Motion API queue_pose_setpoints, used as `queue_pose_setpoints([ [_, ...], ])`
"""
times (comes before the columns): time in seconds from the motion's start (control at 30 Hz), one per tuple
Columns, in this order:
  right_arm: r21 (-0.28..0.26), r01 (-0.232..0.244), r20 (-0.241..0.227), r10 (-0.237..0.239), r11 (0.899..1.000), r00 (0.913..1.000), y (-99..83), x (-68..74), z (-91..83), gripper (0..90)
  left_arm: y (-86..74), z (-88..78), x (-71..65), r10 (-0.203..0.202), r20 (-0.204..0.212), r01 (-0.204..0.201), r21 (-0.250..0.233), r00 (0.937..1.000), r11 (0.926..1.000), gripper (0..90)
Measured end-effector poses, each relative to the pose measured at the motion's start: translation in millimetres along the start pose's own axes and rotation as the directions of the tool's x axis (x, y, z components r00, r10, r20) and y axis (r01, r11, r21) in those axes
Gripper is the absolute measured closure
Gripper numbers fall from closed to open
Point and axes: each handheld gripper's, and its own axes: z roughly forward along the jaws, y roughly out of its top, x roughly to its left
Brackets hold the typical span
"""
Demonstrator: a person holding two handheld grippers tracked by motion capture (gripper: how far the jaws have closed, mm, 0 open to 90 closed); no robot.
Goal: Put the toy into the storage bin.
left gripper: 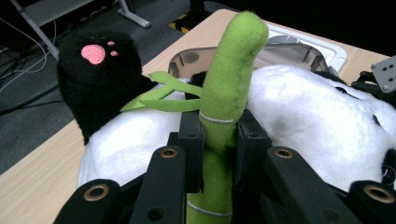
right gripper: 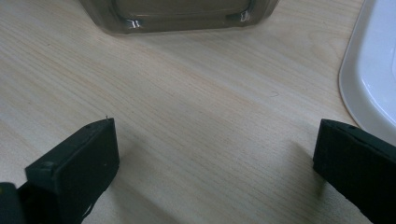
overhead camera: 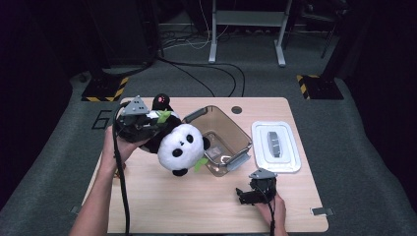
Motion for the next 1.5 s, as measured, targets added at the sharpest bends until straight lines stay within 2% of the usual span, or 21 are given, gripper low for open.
queue_pose_setpoints([
  [0.33,0.000,0.000,0.000,0.000,1.000,1.0000,0.0,0.0,0.0,0.0,16.2,12.5,4.3,0.004,0.029,-0.005,0.005,0.9996,1.0000,76.4],
  [0.47,0.000,0.000,0.000,0.000,1.000,1.0000,0.0,0.0,0.0,0.0,24.8,18.3,6.3,0.024,0.032,-0.025,0.011,0.9992,0.9996,76.4],
  [0.63,0.000,0.001,0.000,-0.001,1.000,1.0000,0.0,0.0,0.0,0.0,34.1,24.4,8.7,0.022,0.042,-0.022,-0.008,0.9989,0.9997,76.4],
  [0.83,0.001,0.002,0.000,-0.002,1.000,1.0000,0.0,-0.2,-0.1,0.0,45.9,33.0,9.2,0.045,0.054,-0.044,-0.008,0.9975,0.9990,76.4],
  [0.93,-0.001,-0.004,0.002,0.004,1.000,1.0000,0.1,0.2,0.1,0.0,49.7,38.3,9.1,0.040,0.068,-0.039,-0.010,0.9969,0.9992,76.4],
  [1.4,0.001,0.008,-0.001,-0.008,1.000,1.0000,0.0,-0.8,-0.1,0.0,66.9,69.6,13.1,0.049,0.132,-0.045,-0.035,0.9900,0.9984,76.4],
  [1.5,0.000,-0.005,0.001,0.005,1.000,1.0000,0.6,-0.3,0.3,0.0,68.5,78.6,14.5,0.043,0.148,-0.039,-0.033,0.9880,0.9987,76.4],
])
